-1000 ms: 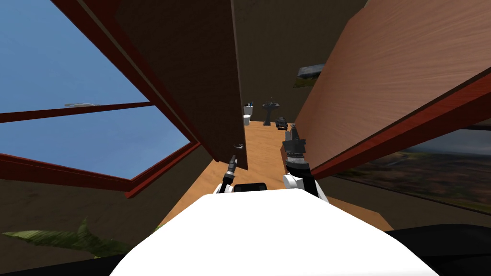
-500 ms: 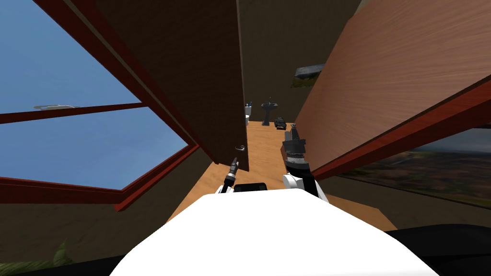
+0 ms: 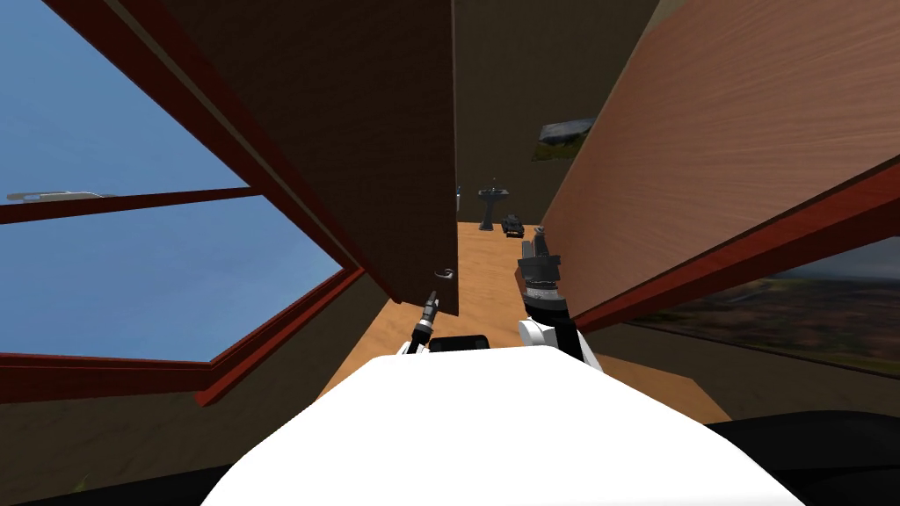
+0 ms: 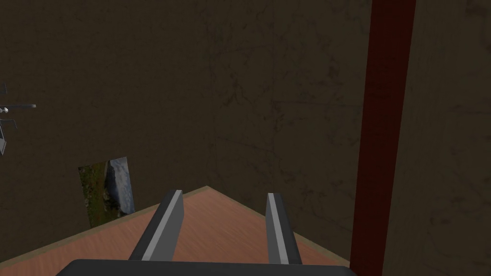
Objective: Push the door open
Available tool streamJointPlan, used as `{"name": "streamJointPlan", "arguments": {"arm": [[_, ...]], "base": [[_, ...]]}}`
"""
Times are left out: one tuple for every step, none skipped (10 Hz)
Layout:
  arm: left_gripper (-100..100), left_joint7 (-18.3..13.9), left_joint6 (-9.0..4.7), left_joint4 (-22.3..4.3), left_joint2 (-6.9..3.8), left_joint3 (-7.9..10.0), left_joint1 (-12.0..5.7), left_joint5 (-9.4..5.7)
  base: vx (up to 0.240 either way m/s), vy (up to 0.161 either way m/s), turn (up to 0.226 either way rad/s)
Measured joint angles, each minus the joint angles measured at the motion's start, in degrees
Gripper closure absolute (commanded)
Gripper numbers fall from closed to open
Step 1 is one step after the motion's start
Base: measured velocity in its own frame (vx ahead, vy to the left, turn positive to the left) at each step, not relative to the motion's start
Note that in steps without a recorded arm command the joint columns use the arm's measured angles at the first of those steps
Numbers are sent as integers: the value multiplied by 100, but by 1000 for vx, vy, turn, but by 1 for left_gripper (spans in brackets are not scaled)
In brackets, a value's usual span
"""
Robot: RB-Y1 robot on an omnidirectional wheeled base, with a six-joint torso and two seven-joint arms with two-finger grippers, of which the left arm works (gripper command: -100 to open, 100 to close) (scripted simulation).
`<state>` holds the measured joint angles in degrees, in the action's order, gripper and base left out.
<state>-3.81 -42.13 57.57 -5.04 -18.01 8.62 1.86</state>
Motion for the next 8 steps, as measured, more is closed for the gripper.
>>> {"name": "streamJointPlan", "arguments": {"arm": [[-100,3,-2,-28,0,16,-22,-5],[-100,8,-6,-53,4,29,-39,-8],[-100,14,-8,-77,11,44,-59,-12],[-100,22,-15,-119,25,64,-90,-18],[-100,28,-23,-159,40,84,-121,-24],[-100,37,-36,-213,63,105,-155,-29],[-100,43,-44,-240,81,122,-173,-34],[-100,51,-49,-277,107,141,-200,-39]], "base": [[184,-21,-24],[181,-63,-21],[187,-91,-28],[186,-88,-32],[194,-44,-25],[213,-16,-25],[199,-49,-36],[84,-27,-1]]}}
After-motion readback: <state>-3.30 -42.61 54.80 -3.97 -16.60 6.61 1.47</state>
